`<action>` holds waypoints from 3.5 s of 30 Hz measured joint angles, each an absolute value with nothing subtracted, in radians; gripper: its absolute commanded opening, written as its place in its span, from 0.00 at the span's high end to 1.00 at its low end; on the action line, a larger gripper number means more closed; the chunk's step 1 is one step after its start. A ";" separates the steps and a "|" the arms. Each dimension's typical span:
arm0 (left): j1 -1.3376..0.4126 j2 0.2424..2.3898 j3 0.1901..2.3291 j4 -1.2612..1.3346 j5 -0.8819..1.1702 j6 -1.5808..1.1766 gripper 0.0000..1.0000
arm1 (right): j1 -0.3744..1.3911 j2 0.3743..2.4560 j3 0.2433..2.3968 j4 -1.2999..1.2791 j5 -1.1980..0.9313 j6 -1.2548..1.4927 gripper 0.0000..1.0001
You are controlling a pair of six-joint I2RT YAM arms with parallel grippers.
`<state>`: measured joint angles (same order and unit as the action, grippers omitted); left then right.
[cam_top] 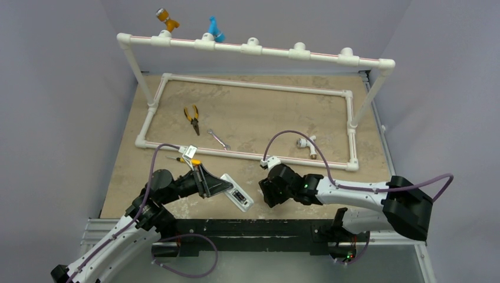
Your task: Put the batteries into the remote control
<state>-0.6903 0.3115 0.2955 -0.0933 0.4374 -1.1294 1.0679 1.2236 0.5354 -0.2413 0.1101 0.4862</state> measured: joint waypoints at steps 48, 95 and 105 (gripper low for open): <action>-0.691 0.299 0.295 -0.095 0.437 -1.129 1.00 | 1.133 1.356 0.633 -0.268 0.226 0.493 0.58; -0.690 0.302 0.283 -0.093 0.437 -1.129 1.00 | 1.140 1.325 0.601 -0.257 0.226 0.569 0.70; -0.690 0.302 0.283 -0.093 0.437 -1.129 1.00 | 1.158 1.375 0.649 -0.293 0.251 0.552 0.69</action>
